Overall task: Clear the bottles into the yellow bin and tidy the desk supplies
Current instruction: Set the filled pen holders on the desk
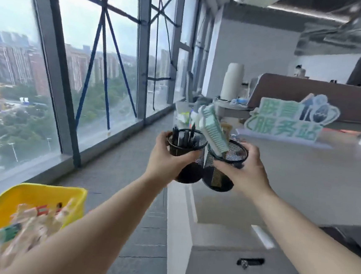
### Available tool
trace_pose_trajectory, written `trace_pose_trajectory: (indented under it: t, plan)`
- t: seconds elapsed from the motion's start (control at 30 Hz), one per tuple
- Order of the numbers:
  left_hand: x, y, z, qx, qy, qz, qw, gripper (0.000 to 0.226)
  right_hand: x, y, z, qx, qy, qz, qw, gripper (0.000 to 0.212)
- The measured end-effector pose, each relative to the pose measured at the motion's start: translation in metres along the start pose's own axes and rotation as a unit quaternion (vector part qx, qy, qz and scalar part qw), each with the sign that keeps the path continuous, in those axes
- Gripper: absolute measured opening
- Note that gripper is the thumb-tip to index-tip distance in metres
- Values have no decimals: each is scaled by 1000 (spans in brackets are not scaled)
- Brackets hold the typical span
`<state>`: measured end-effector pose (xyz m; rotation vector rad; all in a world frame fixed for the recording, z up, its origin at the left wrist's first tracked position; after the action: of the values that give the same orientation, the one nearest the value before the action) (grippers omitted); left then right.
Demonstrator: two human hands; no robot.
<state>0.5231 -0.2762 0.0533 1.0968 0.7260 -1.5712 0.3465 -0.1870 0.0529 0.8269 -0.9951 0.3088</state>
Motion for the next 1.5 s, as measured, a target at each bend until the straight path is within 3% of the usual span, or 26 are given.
trace_pose_trajectory:
  t: [0.17,0.33,0.5,0.63,0.77,1.0,1.17,1.5]
  plan:
    - [31,-99,3,40,10,-27,999,61,-73,48,17,-21,-44,0,999,84]
    - [80,-149,18,48,5,43,998,63,-126,65,45,-54,-22,79,995,78]
    - [92,-159,19,90,21,152,984,73,-156,63,62,0,2,110,994,86]
    - [94,-159,19,83,20,173,981,74,-159,58,62,29,-22,54,998,71]
    - [81,-158,16,77,27,220,972,70,-151,60,61,45,-43,43,997,74]
    - [71,-172,8,33,74,288,954,84,-155,69,66,80,-34,29,996,77]
    - [62,-228,-1,0,85,298,951,84,-181,123,96,120,16,-84,989,79]
    - [45,-408,-6,2,71,309,948,73,-274,260,163,110,-8,-95,989,72]
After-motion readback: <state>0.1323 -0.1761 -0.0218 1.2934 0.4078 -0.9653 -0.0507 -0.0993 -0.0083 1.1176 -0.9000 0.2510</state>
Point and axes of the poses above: each hand's wrist, its own z-axis towards the middle knuckle, its own y-axis out of the back of the hand, x = y × z, the point moved 2 cm from there along z, towards the middle knuckle, and after that the axes turned 4 degrees about -y, right-handed, at the moved point
